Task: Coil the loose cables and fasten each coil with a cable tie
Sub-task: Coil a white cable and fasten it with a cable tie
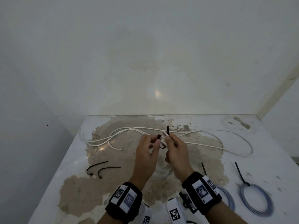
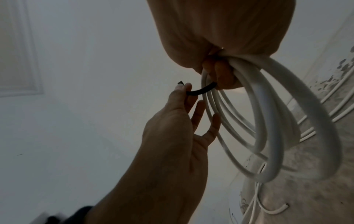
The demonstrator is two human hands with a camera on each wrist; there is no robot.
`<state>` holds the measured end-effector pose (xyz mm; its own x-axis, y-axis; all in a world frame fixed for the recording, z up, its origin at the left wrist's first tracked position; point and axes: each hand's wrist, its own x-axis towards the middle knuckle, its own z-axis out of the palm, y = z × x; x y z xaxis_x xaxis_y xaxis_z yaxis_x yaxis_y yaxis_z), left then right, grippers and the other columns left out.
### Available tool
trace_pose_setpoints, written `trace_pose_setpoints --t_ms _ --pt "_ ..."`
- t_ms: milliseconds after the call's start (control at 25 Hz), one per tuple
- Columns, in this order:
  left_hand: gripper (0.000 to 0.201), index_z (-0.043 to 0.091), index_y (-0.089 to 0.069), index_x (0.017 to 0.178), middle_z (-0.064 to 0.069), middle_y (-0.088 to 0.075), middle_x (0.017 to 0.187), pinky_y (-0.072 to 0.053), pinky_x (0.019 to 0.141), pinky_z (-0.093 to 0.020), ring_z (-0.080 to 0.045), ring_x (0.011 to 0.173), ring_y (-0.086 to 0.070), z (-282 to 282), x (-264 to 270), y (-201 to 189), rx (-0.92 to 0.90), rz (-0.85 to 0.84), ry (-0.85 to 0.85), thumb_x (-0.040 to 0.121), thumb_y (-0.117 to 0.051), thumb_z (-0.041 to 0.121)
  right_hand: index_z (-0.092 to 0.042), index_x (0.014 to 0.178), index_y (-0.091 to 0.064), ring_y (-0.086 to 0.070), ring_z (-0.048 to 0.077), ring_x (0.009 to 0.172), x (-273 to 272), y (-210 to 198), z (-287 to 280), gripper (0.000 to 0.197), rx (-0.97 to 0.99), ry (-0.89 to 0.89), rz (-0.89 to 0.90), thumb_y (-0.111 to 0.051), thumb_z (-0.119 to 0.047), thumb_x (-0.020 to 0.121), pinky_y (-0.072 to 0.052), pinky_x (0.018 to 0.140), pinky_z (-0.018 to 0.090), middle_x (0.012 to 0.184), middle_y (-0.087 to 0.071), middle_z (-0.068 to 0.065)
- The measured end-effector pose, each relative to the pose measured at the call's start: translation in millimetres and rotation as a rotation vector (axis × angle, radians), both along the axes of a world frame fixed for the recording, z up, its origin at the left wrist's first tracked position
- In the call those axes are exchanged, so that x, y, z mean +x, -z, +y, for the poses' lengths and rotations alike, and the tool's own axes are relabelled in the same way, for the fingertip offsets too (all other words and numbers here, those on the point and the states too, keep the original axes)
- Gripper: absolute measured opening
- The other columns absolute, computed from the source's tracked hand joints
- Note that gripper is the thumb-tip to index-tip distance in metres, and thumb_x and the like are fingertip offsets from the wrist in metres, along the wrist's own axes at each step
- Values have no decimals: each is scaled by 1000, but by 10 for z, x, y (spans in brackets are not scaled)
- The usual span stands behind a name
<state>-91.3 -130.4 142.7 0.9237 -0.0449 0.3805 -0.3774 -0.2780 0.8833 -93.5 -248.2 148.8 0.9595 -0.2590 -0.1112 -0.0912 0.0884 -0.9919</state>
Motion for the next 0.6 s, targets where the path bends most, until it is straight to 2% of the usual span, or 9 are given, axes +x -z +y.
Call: trace_pose_setpoints --t_ms 40,120,200,280,320,360,400,520,600 --pt "9 21 -62 104 5 -60 100 -52 78 -22 -10 92 -63 -24 20 -33 -33 0 -10 99 -54 21 -27 124 -69 -34 7 38 -10 -6 11 26 -2 -11 -8 -51 -24 105 -32 40 23 46 -45 -15" --pt "11 18 -64 103 0 -60 98 -49 72 -13 -7 89 -62 -58 69 -115 -74 -7 -11 98 -55 14 -38 122 -69 -39 1 44 -34 -13 31 29 -50 -21 -53 -50 -24 105 -37 46 22 55 -56 -17" --pt "13 16 -67 104 1 -63 98 -49 70 -13 -6 88 -63 -61 139 -146 -91 4 -4 97 -58 12 -49 123 -66 -47 -6 62 -36 14 45 34 -113 -2 -110 -50 -25 104 -43 64 21 88 -71 -15" --pt "16 18 -70 107 5 -67 99 -51 74 -17 -5 91 -64 -42 182 -148 -101 15 -6 96 -59 14 -47 128 -63 -59 -5 85 -32 43 57 34 -146 15 -156 -49 -26 105 -49 82 24 120 -69 -14" --pt "17 19 -70 108 7 -69 100 -51 76 -17 -4 92 -65 -37 188 -148 -106 10 -7 96 -59 14 -43 129 -63 -62 -4 101 -32 44 61 33 -169 22 -172 -49 -25 105 -51 93 24 127 -67 -15" --pt "18 21 -70 109 8 -69 101 -51 77 -17 -4 93 -66 -39 184 -154 -113 1 -8 96 -59 14 -40 129 -64 -60 -3 114 -29 38 63 33 -191 32 -179 -49 -24 105 -49 100 25 129 -65 -16" --pt "19 24 -69 108 8 -70 101 -50 78 -16 -4 93 -66 -47 175 -161 -125 -5 -13 96 -59 14 -38 128 -65 -58 -2 119 -19 31 62 32 -207 44 -183 -50 -24 105 -49 103 27 128 -66 -16" --pt "20 28 -68 105 4 -71 100 -52 78 -19 -7 90 -67 -77 173 -179 -226 35 -56 96 -59 13 -35 125 -69 -60 -1 116 21 8 73 30 -210 73 -201 -52 -23 104 -49 102 27 122 -68 -13" --pt "19 27 -69 104 1 -72 98 -53 78 -22 -11 89 -68 -91 201 -182 -281 82 -76 96 -58 13 -32 124 -70 -60 -3 114 36 -19 74 29 -210 93 -218 -53 -20 103 -49 100 21 120 -68 -9"
